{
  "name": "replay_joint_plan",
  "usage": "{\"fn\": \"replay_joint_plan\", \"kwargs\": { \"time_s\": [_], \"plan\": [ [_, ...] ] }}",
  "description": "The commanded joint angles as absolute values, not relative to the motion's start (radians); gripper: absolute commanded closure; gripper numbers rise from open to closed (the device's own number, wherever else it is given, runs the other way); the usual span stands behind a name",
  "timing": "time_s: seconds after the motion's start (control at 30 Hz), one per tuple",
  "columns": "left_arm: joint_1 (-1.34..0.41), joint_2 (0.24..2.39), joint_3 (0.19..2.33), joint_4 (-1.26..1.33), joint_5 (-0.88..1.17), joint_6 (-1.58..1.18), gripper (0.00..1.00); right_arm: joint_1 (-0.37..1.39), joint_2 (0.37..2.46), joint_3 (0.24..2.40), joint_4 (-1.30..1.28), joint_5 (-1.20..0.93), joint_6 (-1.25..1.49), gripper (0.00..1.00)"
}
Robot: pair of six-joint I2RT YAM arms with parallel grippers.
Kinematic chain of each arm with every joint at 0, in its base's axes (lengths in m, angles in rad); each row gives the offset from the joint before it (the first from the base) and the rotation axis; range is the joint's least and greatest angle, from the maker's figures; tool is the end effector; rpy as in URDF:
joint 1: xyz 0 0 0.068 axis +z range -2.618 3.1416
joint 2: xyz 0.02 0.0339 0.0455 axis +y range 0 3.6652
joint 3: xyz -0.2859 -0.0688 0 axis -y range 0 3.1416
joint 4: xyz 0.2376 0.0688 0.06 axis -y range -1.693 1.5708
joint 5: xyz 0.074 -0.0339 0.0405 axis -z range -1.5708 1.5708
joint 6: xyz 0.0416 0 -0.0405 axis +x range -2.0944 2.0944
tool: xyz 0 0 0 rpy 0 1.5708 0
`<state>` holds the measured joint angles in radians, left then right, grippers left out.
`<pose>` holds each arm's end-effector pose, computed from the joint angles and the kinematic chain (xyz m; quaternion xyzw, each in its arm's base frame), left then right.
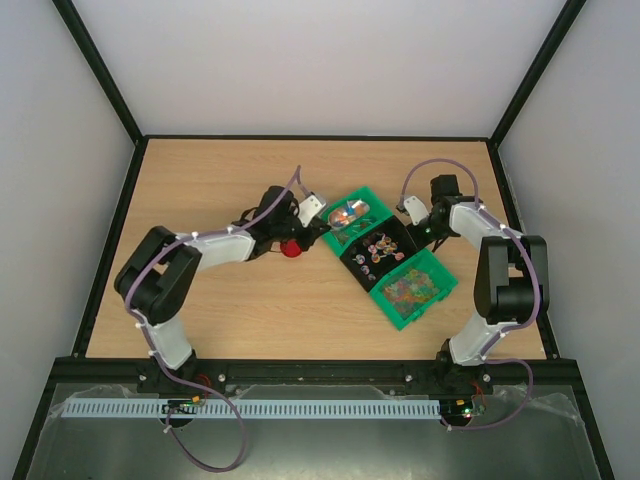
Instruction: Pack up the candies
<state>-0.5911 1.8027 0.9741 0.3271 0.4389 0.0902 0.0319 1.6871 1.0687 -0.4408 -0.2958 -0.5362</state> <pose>0.3127 -0.2311 0.2035 0.3851 0.7545 -0.3047 0.4354 0.3367 0.0229 0.2094 -0.3040 0.9081 0.0756 0.2779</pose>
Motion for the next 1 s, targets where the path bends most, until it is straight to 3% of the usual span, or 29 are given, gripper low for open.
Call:
{"fn": "replay_joint_plan", "kwargs": {
  "time_s": [0.0, 0.27, 0.57, 0.97],
  "plan": [
    [-0.578, 1.675, 1.009, 0.283, 0.469, 0.137, 0.98, 0.027, 1.701, 1.086, -0.427, -0.31, -0.537, 0.99],
    [-0.51, 1.526, 1.089, -0.025, 0.547, 0.238, 0.98, 0.027, 1.72, 1.109, -0.426, -0.322, -0.487, 0.99],
    [-0.286, 1.359, 1.126, -0.344, 0.716, 0.369, 0.98, 0.033, 1.739, 1.149, -0.441, -0.362, -0.39, 0.99],
    [0.068, 1.225, 1.168, -0.965, 0.78, 0.906, 0.98, 0.066, 1.718, 1.156, -0.417, -0.328, -0.28, 0.99]
  ]
}}
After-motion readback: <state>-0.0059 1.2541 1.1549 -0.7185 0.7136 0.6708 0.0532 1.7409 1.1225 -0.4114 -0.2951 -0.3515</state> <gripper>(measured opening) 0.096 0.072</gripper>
